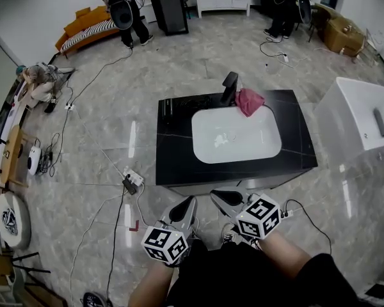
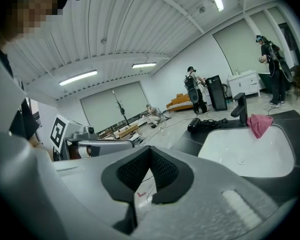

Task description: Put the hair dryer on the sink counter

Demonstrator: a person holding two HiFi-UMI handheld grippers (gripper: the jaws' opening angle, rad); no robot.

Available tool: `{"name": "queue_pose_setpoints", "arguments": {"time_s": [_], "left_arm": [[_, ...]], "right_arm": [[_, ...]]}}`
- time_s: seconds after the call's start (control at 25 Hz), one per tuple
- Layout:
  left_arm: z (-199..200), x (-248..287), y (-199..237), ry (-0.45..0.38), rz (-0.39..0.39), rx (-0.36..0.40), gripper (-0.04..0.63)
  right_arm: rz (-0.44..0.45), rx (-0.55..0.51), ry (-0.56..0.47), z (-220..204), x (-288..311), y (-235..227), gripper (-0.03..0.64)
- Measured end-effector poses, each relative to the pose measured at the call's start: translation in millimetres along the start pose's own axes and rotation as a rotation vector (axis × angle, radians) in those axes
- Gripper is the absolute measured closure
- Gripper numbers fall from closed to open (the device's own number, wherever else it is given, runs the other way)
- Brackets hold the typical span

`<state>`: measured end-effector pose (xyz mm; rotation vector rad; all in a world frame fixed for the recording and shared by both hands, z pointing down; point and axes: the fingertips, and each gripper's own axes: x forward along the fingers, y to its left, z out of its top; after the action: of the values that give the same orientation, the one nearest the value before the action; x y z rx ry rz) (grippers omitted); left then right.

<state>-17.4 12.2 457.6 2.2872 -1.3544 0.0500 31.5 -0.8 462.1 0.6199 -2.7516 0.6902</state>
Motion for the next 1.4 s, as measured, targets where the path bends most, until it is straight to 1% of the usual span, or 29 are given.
{"name": "queue_pose_setpoints", "arguments": {"time_s": [0.48, 0.72, 1.08, 1.4], "left_arm": [[0, 0, -16, -0.018, 0.016, 0.008, 0.593], [-2, 1, -17, -0.009, 0.021, 0.010, 0.592], [-2, 1, -12, 0.002, 0.024, 0.015, 0.592], [-1, -2, -2, 0.003, 0.029, 0.001, 0.592]], "right_arm": [[0.021, -0.033, -0.001, 1, -14, 2, 0.617], [0.031, -0.025, 0.002, -2, -14, 2, 0.617], [0.036, -0.025, 0.005, -2, -8, 2, 0.617], [0.036, -0.030, 0.012, -1, 0, 4, 0.617]]}}
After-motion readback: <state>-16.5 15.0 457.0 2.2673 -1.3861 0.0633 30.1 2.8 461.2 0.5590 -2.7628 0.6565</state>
